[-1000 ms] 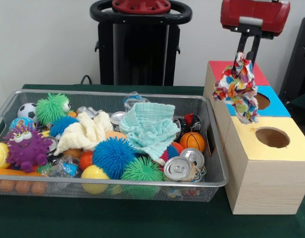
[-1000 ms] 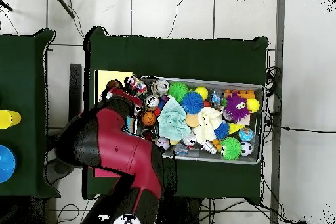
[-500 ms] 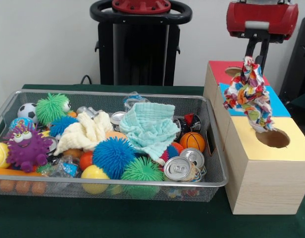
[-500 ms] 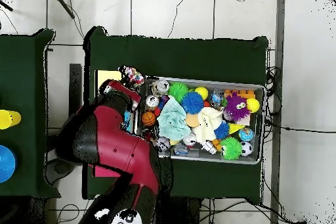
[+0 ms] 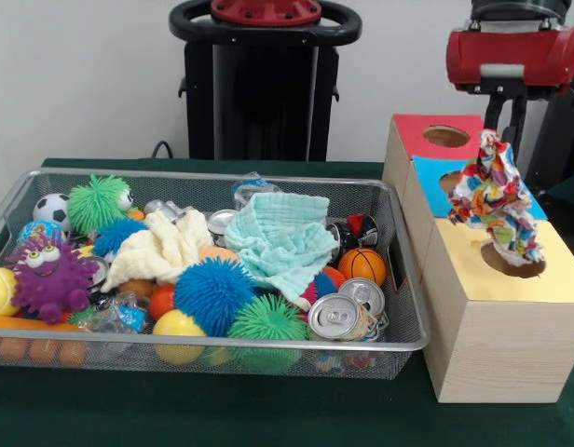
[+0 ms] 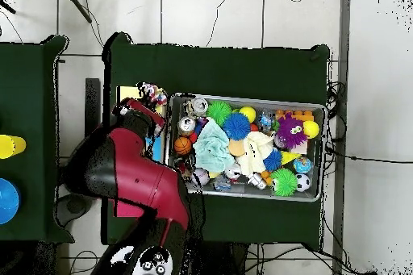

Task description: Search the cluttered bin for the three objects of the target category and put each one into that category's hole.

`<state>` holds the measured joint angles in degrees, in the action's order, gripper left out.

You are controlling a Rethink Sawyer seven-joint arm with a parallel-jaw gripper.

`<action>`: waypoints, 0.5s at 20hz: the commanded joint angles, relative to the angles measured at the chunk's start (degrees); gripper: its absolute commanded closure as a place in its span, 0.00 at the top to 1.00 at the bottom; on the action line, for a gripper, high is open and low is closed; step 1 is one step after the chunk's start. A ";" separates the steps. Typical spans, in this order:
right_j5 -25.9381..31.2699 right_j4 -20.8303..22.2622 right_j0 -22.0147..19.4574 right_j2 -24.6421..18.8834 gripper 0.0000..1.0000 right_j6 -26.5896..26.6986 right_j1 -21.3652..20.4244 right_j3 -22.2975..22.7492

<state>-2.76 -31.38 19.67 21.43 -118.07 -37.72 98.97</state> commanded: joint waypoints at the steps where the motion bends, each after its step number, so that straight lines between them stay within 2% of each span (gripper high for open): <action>1: -1.61 -2.73 -4.75 -12.94 0.00 -18.92 -0.04 8.53; 10: 2.30 -5.28 -7.10 -17.13 0.00 -19.83 0.30 10.21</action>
<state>-2.77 -32.90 14.95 13.00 -121.14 -38.07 104.01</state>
